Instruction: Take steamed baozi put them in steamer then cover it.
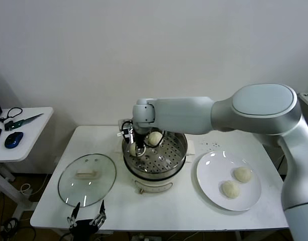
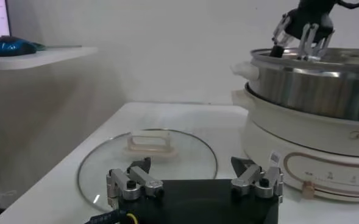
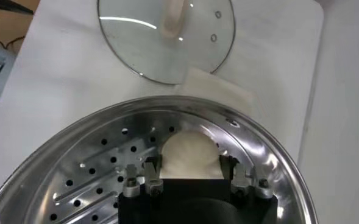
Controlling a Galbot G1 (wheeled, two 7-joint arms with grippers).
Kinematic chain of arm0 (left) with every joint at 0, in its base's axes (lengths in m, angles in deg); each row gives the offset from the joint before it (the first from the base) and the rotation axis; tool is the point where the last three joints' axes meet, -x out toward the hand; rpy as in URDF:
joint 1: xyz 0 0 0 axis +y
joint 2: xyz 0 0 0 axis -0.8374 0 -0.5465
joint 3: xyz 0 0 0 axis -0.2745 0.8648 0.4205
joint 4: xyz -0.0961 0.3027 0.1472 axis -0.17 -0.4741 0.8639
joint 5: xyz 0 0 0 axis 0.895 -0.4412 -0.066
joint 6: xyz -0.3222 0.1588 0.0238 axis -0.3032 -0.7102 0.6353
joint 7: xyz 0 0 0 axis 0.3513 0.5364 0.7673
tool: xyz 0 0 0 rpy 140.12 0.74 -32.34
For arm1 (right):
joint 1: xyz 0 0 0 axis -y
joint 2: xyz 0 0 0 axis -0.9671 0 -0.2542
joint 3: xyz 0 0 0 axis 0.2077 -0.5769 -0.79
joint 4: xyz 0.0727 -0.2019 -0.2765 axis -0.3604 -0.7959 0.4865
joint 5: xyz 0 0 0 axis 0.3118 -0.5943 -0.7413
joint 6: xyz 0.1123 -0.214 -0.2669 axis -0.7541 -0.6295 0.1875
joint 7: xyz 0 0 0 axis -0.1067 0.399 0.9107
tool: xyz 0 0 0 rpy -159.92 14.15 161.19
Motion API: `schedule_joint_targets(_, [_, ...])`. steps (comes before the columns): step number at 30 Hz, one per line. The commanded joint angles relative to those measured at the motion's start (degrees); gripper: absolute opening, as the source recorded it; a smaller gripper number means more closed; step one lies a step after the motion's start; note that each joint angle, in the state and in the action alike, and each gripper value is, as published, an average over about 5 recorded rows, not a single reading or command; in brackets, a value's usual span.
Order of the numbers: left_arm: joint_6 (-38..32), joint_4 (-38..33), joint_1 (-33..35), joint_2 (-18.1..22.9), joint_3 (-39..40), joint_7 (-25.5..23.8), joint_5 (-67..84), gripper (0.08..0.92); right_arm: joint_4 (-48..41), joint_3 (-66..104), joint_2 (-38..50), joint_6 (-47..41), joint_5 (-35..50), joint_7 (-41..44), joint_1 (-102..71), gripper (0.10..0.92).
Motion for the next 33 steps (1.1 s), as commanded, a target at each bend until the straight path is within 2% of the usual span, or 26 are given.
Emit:
schedule_joint_targets(1, [0.0,-0.2,0.1,0.1,0.0,0.0,-0.1,0.823,1.8,0.5,1.5,1.9,0.2,2.1,2.5,0.751])
schedule_joint_targets(4, [0.0,-0.4,0.4,0.2,-0.1,0.0,-0.2,0.823,4.9,-0.7,5.1,4.1,0.6,5.1,7.9,0.807])
schedule_joint_targets(12, [0.3,-1.2,0.7,0.7,0.4,-0.1,-0.4,0.823,22.0,-10.4,25.1,6.3,2.5,9.2,23.6,0.823])
schedule_joint_targets(18, [0.7,-1.7,0.8,0.8,0.8,-0.2,-0.6,0.823,31.7,-20.0,41.8,7.9,-4.3,10.9,29.2,0.823])
schedule_joint_targets(25, [0.8,-1.6,0.8,0.9,0.9,-0.2,-0.7,0.823,34.2,-24.1,55.0,8.1,-16.9,8.8,22.2,0.823])
schedule_joint_targets(33, [0.7,-1.9,1.2,1.4,1.2,-0.3,-1.3,0.823,31.4,-11.8,60.6,4.6,-22.3,5.0,4.0,0.823])
